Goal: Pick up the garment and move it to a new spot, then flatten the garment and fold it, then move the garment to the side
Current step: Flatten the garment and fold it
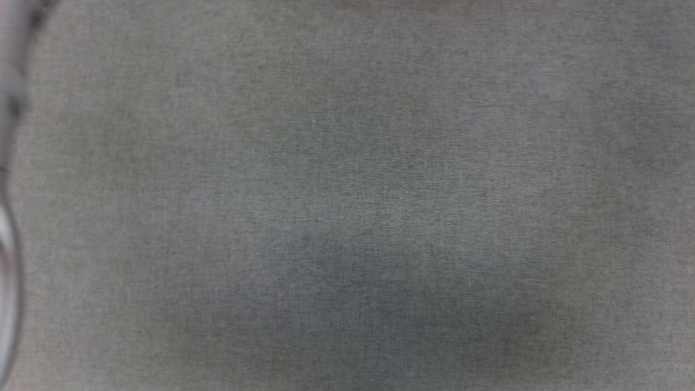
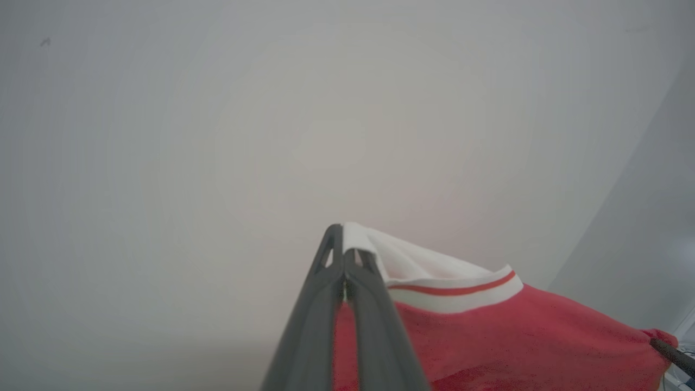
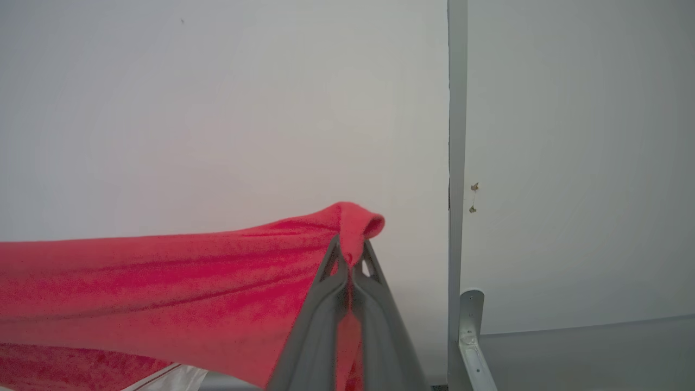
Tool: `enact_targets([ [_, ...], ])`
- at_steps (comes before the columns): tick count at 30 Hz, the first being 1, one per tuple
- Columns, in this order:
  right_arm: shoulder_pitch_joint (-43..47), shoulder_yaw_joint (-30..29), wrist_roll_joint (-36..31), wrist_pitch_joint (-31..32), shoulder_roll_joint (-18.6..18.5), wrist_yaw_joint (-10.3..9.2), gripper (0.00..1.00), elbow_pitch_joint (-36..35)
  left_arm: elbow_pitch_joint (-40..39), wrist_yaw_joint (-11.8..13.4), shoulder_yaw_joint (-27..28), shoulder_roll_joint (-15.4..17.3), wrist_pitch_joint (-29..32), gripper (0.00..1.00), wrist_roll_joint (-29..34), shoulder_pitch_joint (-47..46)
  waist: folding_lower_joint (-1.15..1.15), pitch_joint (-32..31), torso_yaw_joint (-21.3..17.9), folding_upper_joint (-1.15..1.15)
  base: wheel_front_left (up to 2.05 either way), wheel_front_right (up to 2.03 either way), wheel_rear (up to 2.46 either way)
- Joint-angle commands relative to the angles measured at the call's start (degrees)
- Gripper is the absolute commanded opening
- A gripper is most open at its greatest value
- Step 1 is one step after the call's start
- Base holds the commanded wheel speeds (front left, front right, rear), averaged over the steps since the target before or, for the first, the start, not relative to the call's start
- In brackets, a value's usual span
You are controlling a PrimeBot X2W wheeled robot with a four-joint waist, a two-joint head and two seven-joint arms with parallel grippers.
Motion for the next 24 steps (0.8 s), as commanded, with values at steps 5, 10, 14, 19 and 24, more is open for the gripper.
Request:
enact_targets([
  [5, 6.7, 4.0, 3.7, 2.2, -1.6, -0.22, 0.0, -4.1, -5.5, -0.1, -2.7, 0.5, 1.2, 0.0, -3.8, 8.1, 0.0, -0.2, 1.3, 0.0, 0.0, 0.0, 0.0],
  [10, 17.0, 9.3, 10.3, 5.7, -5.3, -0.21, 0.0, -13.7, -17.7, -0.2, -8.7, 3.7, -0.5, 0.0, -4.9, 18.9, 0.0, -2.5, 2.3, 0.0, 0.0, 0.0, 0.0],
  [14, 28.2, 12.8, 16.4, 9.1, -9.0, -0.21, 0.0, -22.6, -26.3, -0.2, -11.8, 7.1, -1.5, 0.0, -5.9, 28.9, 0.0, -5.3, 2.2, 0.0, 0.0, 0.0, 0.0],
  [19, 42.5, 13.8, 22.2, 12.0, -13.7, -0.21, 0.0, -32.2, -34.4, -0.2, -10.1, 10.1, -1.9, 0.0, -7.8, 41.7, 0.0, -8.9, 2.0, 0.0, 0.0, 0.0, 0.0],
  [24, 55.9, 12.2, 25.7, 14.1, -17.4, -0.21, 0.0, -40.7, -40.2, -0.2, -4.9, 11.1, -1.9, 0.0, -5.3, 55.0, 0.0, -11.9, 1.9, 0.0, 0.0, 0.0, 0.0],
])
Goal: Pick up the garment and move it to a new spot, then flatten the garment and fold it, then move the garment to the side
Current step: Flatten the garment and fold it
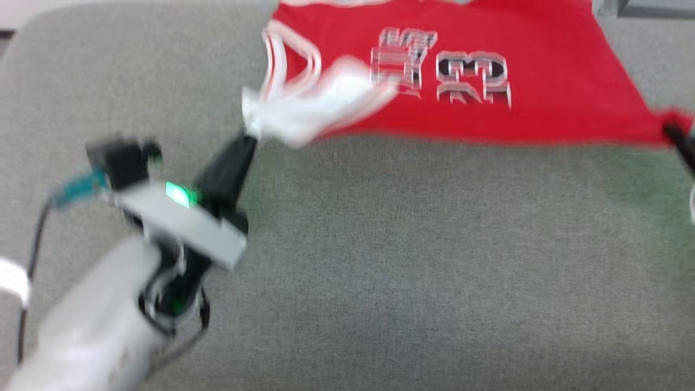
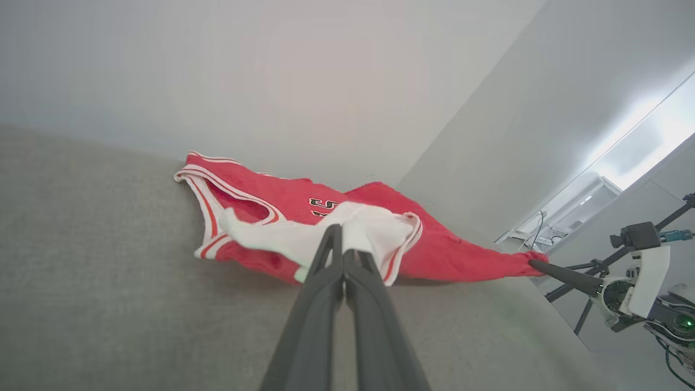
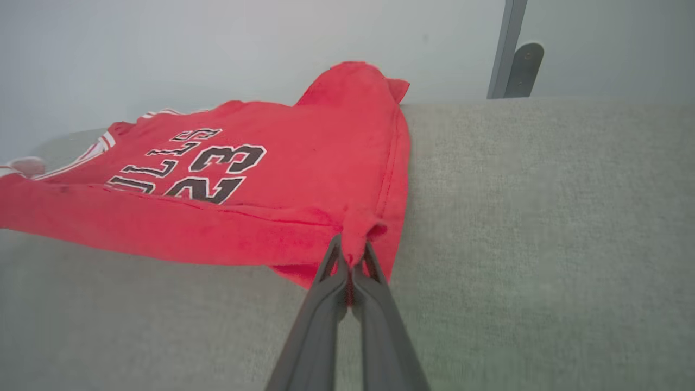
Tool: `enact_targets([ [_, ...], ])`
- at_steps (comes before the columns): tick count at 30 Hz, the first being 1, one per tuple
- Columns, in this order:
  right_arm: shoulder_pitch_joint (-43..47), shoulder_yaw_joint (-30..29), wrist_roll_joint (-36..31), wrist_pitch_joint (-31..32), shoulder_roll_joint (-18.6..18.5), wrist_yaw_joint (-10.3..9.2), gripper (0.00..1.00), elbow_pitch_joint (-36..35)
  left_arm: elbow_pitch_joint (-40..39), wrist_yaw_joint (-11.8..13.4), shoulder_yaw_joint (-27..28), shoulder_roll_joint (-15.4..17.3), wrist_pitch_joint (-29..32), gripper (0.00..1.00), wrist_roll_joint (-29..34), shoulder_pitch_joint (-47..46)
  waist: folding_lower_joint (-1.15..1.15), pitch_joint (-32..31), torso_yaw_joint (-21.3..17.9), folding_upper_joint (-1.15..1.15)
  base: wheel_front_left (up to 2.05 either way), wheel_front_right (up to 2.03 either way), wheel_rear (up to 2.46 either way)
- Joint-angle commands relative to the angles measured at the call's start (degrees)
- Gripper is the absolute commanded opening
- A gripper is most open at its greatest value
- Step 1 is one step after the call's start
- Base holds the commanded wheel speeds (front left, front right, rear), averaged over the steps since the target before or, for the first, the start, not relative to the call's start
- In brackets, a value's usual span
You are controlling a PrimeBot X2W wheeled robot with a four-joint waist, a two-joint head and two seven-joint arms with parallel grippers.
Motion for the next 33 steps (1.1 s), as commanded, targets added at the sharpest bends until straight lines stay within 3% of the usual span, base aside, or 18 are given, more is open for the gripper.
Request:
enact_targets([
  [1, 2.9, -0.7, 0.9, 0.5, -0.6, -0.06, 0.0, -1.7, -1.2, -0.1, 1.0, 0.3, -0.2, 0.0, 0.8, 2.7, 0.0, -2.6, -0.2, 0.0, 0.0, 0.0, 0.0],
  [7, 15.7, -5.1, 2.4, 3.2, -2.3, -0.06, 0.0, -10.9, -8.0, 0.3, 3.8, 1.7, -0.2, 0.0, 4.3, 16.0, 0.0, -4.8, -0.8, 0.0, 0.0, 0.0, 0.0],
  [15, 31.7, -14.2, 1.5, 6.1, -1.5, -0.06, 0.0, -22.2, -20.1, 4.5, 6.2, 5.1, -0.2, 0.0, 6.7, 29.0, 0.0, -4.8, -0.9, 0.0, 0.0, 0.0, 0.0],
  [21, 41.4, -22.2, -0.8, 9.3, 1.5, -0.05, 0.0, -30.6, -28.2, 8.0, 6.7, 7.8, -0.2, 0.0, 7.8, 34.2, 0.0, -3.7, -0.9, 0.0, 0.0, 0.0, 0.0],
  [27, 41.8, -26.7, -4.1, 14.3, 5.3, -0.06, 0.0, -35.0, -30.0, 9.1, 7.7, 8.3, 0.0, 0.0, 8.5, 33.2, 0.0, -3.4, -0.9, 0.0, 0.0, 0.0, 0.0],
  [33, 35.3, -27.2, -6.5, 18.1, 7.2, -0.06, 0.0, -33.6, -26.2, 7.7, 8.6, 6.3, 0.9, 0.0, 9.0, 26.5, 0.0, -2.2, 0.0, 0.0, 0.0, 0.0, 0.0],
])
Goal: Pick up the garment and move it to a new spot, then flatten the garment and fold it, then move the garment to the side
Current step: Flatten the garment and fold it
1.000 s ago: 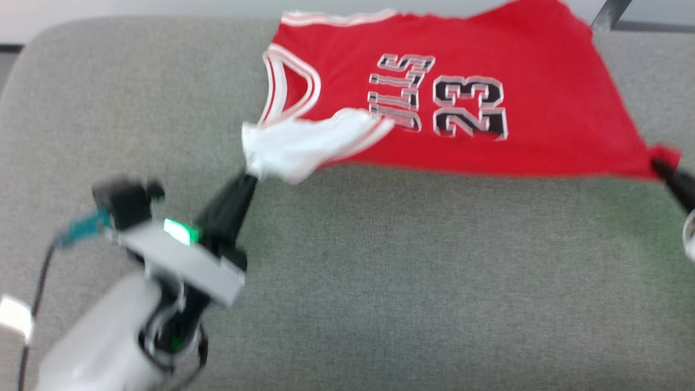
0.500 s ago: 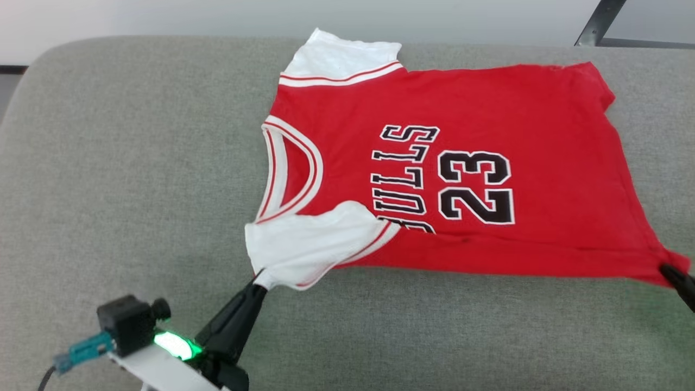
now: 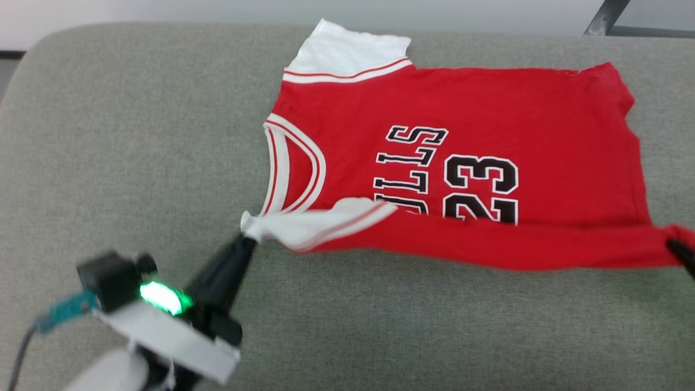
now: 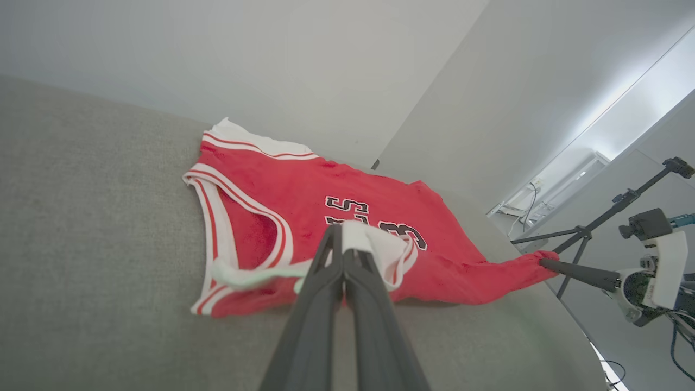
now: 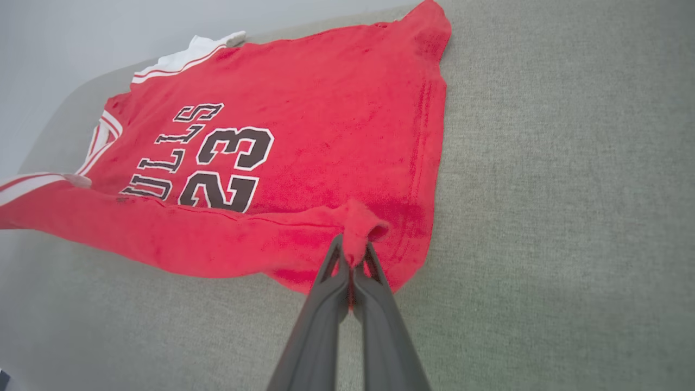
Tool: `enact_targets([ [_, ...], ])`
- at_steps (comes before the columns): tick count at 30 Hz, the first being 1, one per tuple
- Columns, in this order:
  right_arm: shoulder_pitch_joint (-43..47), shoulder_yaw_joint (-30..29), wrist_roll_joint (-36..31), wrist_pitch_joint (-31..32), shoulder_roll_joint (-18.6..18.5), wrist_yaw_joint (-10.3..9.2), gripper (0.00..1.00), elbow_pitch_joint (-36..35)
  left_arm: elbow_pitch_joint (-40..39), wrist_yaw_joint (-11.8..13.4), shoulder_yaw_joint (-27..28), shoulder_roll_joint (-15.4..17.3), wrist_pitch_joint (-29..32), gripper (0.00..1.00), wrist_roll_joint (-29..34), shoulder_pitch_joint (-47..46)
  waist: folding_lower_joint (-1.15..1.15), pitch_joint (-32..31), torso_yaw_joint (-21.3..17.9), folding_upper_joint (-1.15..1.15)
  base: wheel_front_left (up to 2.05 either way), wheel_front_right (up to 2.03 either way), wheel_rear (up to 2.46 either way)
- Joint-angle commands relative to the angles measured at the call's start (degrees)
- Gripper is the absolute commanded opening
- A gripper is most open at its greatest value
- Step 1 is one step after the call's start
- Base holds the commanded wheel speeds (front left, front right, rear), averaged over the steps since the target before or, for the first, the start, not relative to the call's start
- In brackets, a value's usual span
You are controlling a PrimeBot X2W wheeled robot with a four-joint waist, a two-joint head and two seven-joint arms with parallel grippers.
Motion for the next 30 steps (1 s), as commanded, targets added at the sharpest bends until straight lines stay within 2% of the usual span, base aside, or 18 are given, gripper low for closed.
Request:
enact_targets([
  [1, -2.5, 0.0, -0.7, 0.6, 0.4, -0.05, 0.0, 0.8, 1.7, -0.4, 0.4, -0.3, 0.6, 0.0, 1.0, -2.7, 0.0, 0.9, 0.5, 0.0, 0.0, 0.0, 0.0],
  [6, -9.9, 1.5, -1.8, 1.5, 1.5, -0.05, 0.0, 4.7, 7.3, -2.1, -0.1, -1.9, 2.8, 0.0, 2.4, -10.5, 0.0, 3.2, 0.5, 0.0, 0.0, 0.0, 0.0],
  [18, -19.1, 6.4, -5.0, -3.0, 3.3, -0.05, 0.0, 16.3, 20.2, -2.2, -0.6, -6.4, 1.1, 0.0, 5.9, -16.3, 0.0, 8.0, -0.1, 0.0, 0.0, 0.0, 0.0],
  [19, -19.3, 6.7, -5.2, -3.5, 3.3, -0.06, 0.0, 17.1, 21.0, -2.5, -0.5, -6.7, 0.9, 0.04, 6.0, -16.5, 0.0, 8.0, 0.1, 0.0, 0.0, 0.0, 0.0],
  [21, -19.4, 7.2, -5.4, -4.4, 3.3, -0.05, 0.0, 18.3, 22.6, -2.7, -0.2, -7.3, 0.5, 0.21, 6.4, -16.9, 0.0, 8.0, 0.2, 0.0, 0.0, 0.0, 0.0],
  [24, -19.9, 8.3, -5.5, -5.7, 3.3, -0.06, 0.0, 19.6, 24.5, -3.4, -0.2, -8.0, 0.2, 0.29, 6.7, -17.6, 0.0, 7.6, 0.2, 0.0, 0.0, 0.0, 0.0],
  [25, -20.0, 8.7, -5.6, -6.3, 3.4, -0.05, 0.0, 19.9, 25.2, -3.6, -0.5, -7.9, 0.2, 0.34, 7.0, -17.7, 0.0, 7.3, 0.2, 0.0, 0.0, 0.0, 0.0],
  [26, -20.0, 9.1, -5.8, -7.1, 3.3, -0.05, 0.0, 20.2, 26.0, -3.8, -0.9, -7.8, 0.5, 0.43, 7.3, -17.8, 0.0, 6.9, 0.1, 0.0, 0.0, 0.0, 0.0],
  [27, -20.1, 9.5, -6.2, -7.9, 3.3, -0.05, 0.16, 20.5, 26.6, -3.8, -1.4, -7.5, 0.8, 0.68, 8.0, -18.2, 0.0, 6.4, 0.0, 0.0, 0.0, 0.0, 0.0],
  [28, -20.2, 9.7, -6.5, -8.7, 3.2, -0.05, 0.39, 20.8, 27.2, -3.8, -1.7, -7.1, 1.0, 1.0, 8.6, -18.8, 0.0, 5.9, 0.0, 0.0, 0.0, 0.0, 0.0],
  [29, -20.1, 9.9, -6.7, -9.5, 3.2, -0.06, 0.84, 21.1, 27.6, -3.8, -1.9, -7.0, 1.5, 1.0, 8.8, -19.2, 0.0, 5.3, 0.0, 0.0, 0.0, 0.0, 0.0],
  [30, -20.1, 10.1, -6.9, -10.2, 3.3, -0.06, 1.0, 21.5, 27.9, -3.9, -2.3, -6.5, 2.1, 1.0, 9.5, -19.6, 0.0, 4.7, -0.1, 0.0, 0.0, 0.0, 0.0],
])
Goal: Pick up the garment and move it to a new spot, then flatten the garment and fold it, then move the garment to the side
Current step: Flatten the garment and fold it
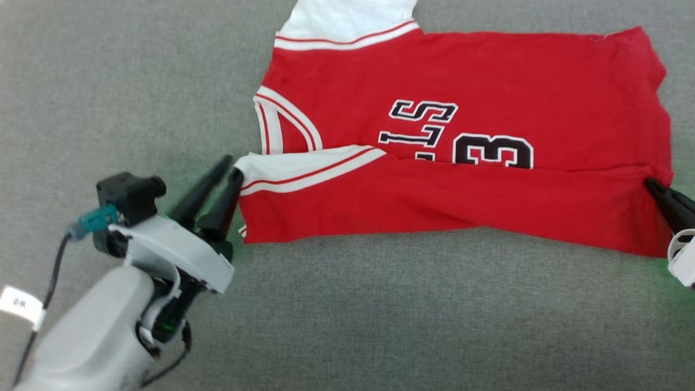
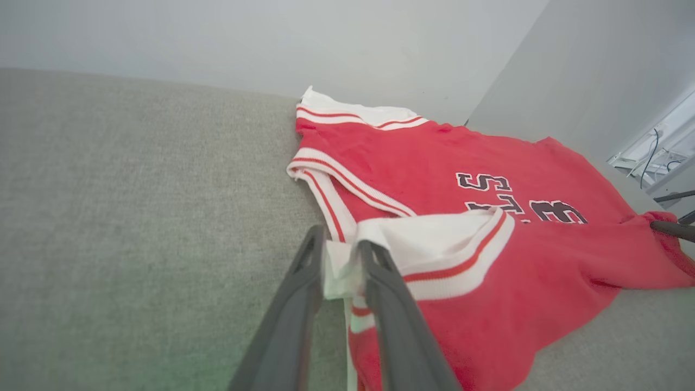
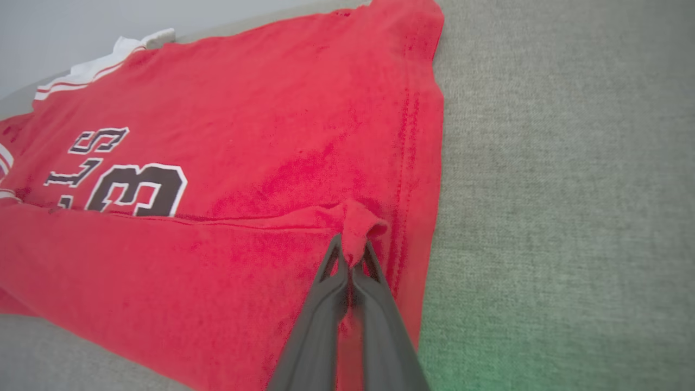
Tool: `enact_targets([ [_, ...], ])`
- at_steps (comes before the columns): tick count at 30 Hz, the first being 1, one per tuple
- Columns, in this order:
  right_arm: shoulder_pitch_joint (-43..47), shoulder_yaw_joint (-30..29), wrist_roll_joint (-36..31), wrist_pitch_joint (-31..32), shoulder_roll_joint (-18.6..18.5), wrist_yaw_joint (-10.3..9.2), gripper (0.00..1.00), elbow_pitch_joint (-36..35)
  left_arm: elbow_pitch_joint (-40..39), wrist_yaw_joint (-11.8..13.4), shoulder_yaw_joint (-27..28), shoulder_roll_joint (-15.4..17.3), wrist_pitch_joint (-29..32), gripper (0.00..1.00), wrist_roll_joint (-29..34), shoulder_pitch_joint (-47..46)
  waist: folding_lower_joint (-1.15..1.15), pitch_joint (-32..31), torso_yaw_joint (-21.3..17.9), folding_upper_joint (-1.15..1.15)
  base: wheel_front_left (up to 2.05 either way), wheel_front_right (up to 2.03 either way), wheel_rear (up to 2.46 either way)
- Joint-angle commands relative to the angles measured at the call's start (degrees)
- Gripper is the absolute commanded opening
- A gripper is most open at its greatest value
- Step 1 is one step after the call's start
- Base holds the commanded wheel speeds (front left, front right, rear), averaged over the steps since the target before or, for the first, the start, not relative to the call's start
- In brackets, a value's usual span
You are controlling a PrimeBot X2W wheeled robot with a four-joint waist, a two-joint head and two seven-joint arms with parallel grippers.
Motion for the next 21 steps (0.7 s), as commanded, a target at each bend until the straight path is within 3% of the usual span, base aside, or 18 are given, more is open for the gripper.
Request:
enact_targets([
  [1, -0.2, 0.3, -0.6, -1.4, 0.2, -0.06, 1.0, 0.6, 0.3, -0.2, -0.4, 1.1, 0.9, 1.0, 1.3, -1.5, 0.0, -2.1, -0.3, 0.0, 0.0, 0.0, 0.0],
  [7, 0.6, -0.3, -2.4, -5.2, 0.4, -0.06, 1.0, 1.6, -0.6, 0.2, -1.4, 5.2, 5.5, 1.0, 3.6, -4.7, 0.0, -5.8, -0.4, 0.0, 0.0, 0.0, 0.0],
  [12, 2.0, -1.5, -5.0, -8.5, 1.3, -0.06, 1.0, 0.8, -3.0, 0.7, -2.5, 9.5, 14.1, 1.0, 4.3, -8.2, 0.0, -9.0, -0.5, 0.0, 0.0, 0.0, 0.0],
  [16, 3.4, -2.2, -5.7, -9.5, 2.4, -0.06, 1.0, -0.7, -5.3, 0.3, -4.6, 11.9, 26.4, 1.0, 1.1, -10.0, 0.0, -10.6, -0.7, 0.0, 0.0, 0.0, 0.0],
  [21, 4.8, -2.5, -6.0, -8.7, 3.4, -0.06, 1.0, -2.6, -7.7, 2.4, -9.7, 12.6, 47.6, 1.0, -4.5, -11.5, 0.0, -11.1, -0.9, 0.0, 0.0, 0.0, 0.0],
])
